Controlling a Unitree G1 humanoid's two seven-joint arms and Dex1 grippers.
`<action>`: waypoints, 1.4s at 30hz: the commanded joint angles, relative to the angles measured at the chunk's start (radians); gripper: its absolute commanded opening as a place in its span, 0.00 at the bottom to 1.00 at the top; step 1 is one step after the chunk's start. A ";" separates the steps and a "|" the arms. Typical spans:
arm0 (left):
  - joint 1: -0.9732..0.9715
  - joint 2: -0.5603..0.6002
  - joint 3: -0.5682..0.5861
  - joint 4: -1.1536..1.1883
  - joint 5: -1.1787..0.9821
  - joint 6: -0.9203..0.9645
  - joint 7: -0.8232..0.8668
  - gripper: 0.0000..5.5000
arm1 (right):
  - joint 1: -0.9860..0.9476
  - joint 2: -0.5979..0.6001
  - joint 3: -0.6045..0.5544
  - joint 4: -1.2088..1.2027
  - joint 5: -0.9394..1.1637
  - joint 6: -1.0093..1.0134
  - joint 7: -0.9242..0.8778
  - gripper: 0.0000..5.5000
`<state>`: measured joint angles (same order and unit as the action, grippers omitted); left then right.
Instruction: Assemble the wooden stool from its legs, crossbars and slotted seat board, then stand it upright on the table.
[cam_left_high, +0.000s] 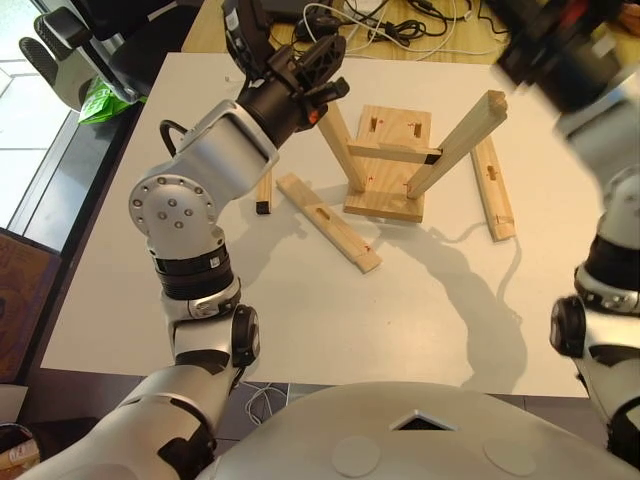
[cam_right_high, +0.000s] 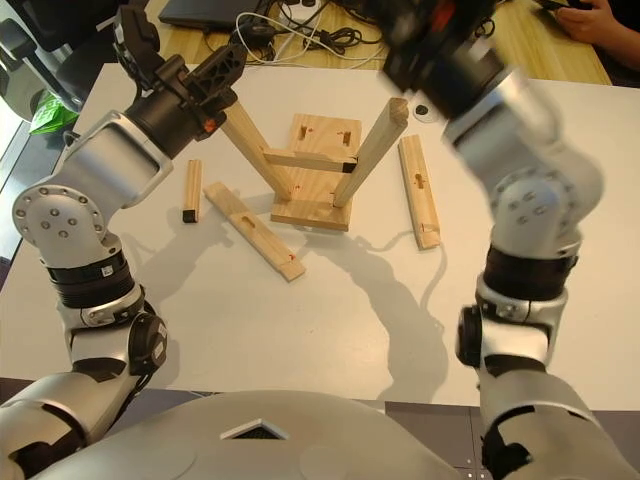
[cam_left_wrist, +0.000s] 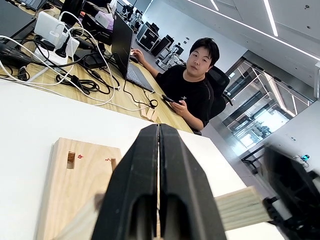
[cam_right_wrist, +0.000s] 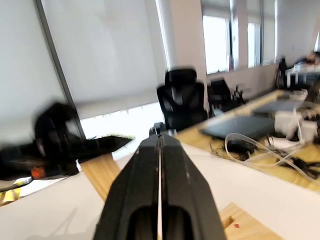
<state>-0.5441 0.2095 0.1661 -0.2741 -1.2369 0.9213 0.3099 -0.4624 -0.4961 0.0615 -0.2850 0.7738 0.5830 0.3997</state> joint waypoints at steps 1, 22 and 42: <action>0.011 -0.003 -0.006 0.007 0.010 0.031 0.021 0.01 | 0.201 -0.020 0.125 0.094 -0.157 0.008 0.030 0.00; -0.034 0.013 0.057 -0.070 -0.081 0.012 0.075 0.01 | 0.269 -0.045 0.047 -0.258 0.083 0.168 0.069 0.00; -0.014 0.046 0.089 -0.094 -0.152 -0.041 0.110 0.01 | 0.347 0.152 0.316 0.101 -0.667 -0.051 -0.167 0.00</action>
<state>-0.5639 0.2370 0.2496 -0.3579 -1.3767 0.8857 0.4068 -0.0909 -0.3581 0.3687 -0.2128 0.1410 0.5351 0.2434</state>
